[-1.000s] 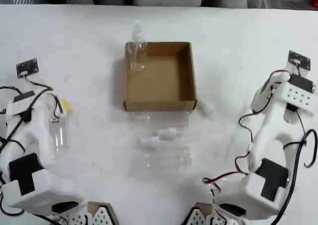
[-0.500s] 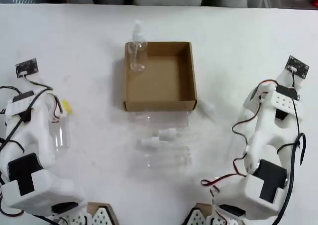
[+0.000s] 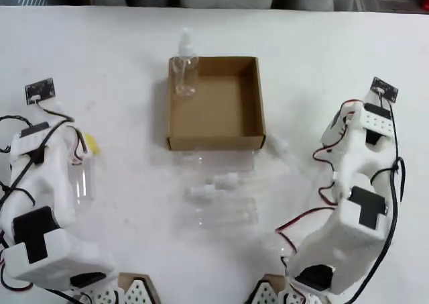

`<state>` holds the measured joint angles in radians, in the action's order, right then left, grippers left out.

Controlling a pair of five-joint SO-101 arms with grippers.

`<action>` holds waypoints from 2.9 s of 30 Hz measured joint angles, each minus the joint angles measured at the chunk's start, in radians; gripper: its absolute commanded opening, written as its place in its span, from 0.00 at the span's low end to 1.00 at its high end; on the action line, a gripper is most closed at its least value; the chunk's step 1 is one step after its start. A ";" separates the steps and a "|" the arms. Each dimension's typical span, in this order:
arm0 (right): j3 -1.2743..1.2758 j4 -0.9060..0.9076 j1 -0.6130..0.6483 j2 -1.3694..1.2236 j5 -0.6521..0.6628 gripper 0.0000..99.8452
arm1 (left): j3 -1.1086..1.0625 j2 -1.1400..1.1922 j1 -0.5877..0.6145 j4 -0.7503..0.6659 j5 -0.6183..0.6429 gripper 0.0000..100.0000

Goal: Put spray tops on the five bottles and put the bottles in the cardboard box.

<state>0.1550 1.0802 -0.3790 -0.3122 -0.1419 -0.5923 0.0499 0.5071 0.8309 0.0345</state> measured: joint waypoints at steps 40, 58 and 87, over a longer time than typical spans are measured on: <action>-0.210 0.302 0.330 0.526 0.068 0.02 | 0.000 0.000 0.000 0.000 0.000 0.17; -0.074 0.006 0.746 0.847 0.069 0.02 | -0.164 -0.247 -0.078 -0.068 -0.002 0.17; -0.032 -0.804 0.729 1.278 0.054 0.02 | -0.479 -1.330 -0.845 -0.503 0.181 0.08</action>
<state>0.1227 0.2762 0.3498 0.9659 -0.0882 -1.0710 -1.2804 -0.3383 0.3276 0.2156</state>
